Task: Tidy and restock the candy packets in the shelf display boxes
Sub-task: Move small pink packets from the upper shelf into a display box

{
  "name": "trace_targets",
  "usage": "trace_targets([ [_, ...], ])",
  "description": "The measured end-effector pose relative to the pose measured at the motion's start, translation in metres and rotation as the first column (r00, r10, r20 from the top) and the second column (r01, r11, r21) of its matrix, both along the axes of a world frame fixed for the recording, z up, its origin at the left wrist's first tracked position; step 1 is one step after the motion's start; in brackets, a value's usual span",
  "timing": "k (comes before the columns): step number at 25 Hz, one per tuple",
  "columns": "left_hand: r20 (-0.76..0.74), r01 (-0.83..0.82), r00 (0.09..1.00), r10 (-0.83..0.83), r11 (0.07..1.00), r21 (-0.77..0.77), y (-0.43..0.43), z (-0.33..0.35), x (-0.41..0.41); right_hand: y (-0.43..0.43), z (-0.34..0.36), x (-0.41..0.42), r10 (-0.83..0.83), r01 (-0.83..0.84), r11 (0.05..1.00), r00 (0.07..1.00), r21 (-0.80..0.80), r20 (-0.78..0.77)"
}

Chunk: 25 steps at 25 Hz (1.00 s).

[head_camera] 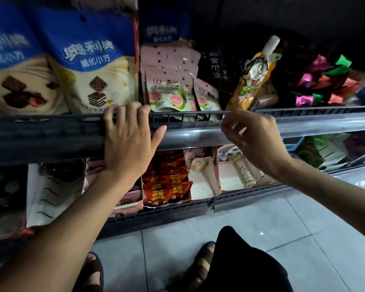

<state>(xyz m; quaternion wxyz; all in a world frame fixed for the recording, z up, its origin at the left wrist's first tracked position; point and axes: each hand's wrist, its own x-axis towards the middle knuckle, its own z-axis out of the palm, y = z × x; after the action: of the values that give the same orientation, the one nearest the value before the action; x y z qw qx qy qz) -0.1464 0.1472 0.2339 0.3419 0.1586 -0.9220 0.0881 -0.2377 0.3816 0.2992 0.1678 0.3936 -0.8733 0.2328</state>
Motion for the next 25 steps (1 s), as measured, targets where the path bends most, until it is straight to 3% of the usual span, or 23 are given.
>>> trace_targets([
  [2,0.019,-0.002,1.0,0.002,1.0,0.003,0.001,0.002,0.001,-0.028,0.031,-0.01,-0.038,0.037,0.999,0.998,-0.019,-0.055],
  [4,0.037,-0.004,0.999,0.004,1.0,0.002,0.002,0.004,0.002,-0.058,0.044,-0.03,-0.149,0.153,0.976,0.988,0.158,-0.039],
  [6,0.048,0.001,0.999,-0.002,1.0,0.008,0.001,0.004,0.003,-0.083,0.045,-0.047,-0.278,0.234,0.886,0.959,0.402,0.056],
  [8,0.057,0.011,0.998,-0.012,1.0,0.017,0.0,0.005,0.004,-0.096,0.041,-0.054,-0.3,0.2,0.777,0.951,0.597,0.072],
  [10,0.063,0.013,0.998,-0.014,1.0,0.024,-0.001,0.005,0.003,-0.102,0.046,-0.054,-0.3,0.145,0.742,0.945,0.654,0.13],
  [14,0.063,0.02,0.998,-0.022,0.999,0.032,-0.001,0.004,0.003,-0.101,0.055,-0.059,-0.363,0.114,0.838,0.847,0.533,0.388],
  [17,0.061,0.019,0.998,-0.022,0.999,0.038,-0.001,0.005,0.003,-0.099,0.051,-0.063,-0.413,0.215,0.872,0.805,0.44,0.426],
  [20,0.075,0.007,0.997,-0.01,0.999,0.039,-0.002,0.005,0.003,-0.096,0.042,-0.065,-0.297,0.255,0.955,0.813,0.153,0.501],
  [25,0.062,0.015,0.998,-0.017,0.999,0.037,-0.002,0.004,0.003,-0.091,0.039,-0.068,-0.31,0.366,0.931,0.814,-0.019,0.49],
])
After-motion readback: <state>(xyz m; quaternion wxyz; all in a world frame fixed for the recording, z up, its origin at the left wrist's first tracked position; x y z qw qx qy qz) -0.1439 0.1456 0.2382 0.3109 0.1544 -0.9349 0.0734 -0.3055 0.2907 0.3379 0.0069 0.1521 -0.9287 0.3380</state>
